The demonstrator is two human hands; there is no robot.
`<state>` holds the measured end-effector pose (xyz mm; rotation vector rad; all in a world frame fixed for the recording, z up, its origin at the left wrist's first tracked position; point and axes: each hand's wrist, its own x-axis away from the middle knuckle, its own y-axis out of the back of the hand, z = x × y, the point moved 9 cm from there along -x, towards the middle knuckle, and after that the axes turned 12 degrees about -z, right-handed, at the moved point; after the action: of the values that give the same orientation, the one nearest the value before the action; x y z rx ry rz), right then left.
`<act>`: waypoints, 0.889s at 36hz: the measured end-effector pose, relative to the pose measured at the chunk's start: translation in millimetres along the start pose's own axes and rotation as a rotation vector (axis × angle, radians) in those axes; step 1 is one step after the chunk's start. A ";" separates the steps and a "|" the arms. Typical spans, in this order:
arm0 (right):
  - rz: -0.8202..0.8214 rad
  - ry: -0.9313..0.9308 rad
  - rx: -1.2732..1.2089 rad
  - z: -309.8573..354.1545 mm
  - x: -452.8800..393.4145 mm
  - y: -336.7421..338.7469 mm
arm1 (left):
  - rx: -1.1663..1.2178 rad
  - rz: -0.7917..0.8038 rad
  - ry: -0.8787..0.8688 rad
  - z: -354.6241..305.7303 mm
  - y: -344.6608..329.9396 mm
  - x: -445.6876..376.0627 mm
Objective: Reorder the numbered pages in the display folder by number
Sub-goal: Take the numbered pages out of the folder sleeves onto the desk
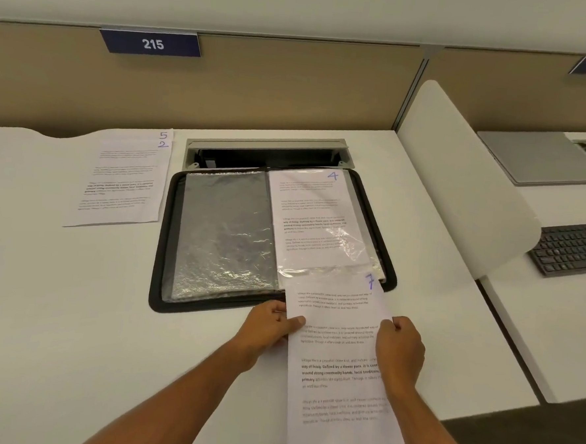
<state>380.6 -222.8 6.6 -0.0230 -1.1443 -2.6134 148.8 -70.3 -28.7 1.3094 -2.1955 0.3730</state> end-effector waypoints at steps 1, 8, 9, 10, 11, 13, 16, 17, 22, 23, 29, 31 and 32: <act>-0.009 -0.010 -0.011 -2.0 2.5 3.3 | -0.014 0.081 -0.001 0.7 -4.9 3.1; -0.079 -0.077 -0.087 -8.0 19.1 20.5 | -0.137 0.420 0.019 3.1 -24.0 30.9; -0.086 -0.079 -0.101 -6.5 21.4 21.2 | -0.129 0.423 0.015 1.3 -23.5 32.1; -0.092 -0.079 -0.116 -4.5 23.4 21.3 | -0.116 0.411 0.009 -0.7 -21.5 31.6; -0.096 -0.081 -0.131 -2.3 25.2 20.6 | -0.097 0.394 0.000 -3.6 -18.4 30.3; -0.100 -0.078 -0.165 4.0 28.4 18.1 | -0.047 0.351 -0.018 -11.8 -10.0 27.3; -0.083 -0.058 -0.216 18.5 34.1 9.4 | 0.030 0.267 -0.043 -25.5 8.9 20.4; -0.075 -0.057 -0.231 22.5 35.4 6.2 | 0.052 0.232 -0.050 -29.5 15.3 17.7; 0.010 -0.079 -0.316 47.9 47.7 -28.5 | 0.109 0.023 -0.119 -49.8 66.2 2.6; 0.040 -0.078 -0.325 54.8 52.5 -37.2 | 0.127 -0.024 -0.127 -54.0 78.3 0.8; 0.207 -0.016 -0.342 98.3 80.5 -86.8 | 0.163 -0.233 -0.129 -64.2 151.0 -10.6; 0.227 -0.001 -0.348 112.9 88.3 -100.4 | 0.161 -0.308 -0.143 -66.1 177.1 -14.0; 0.234 0.004 -0.348 119.5 91.5 -107.8 | 0.145 -0.347 -0.156 -68.2 189.9 -14.6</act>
<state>252.2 -90.4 22.9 -0.2100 -0.6289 -2.5612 10.0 66.5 25.9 1.8174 -2.0389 0.3063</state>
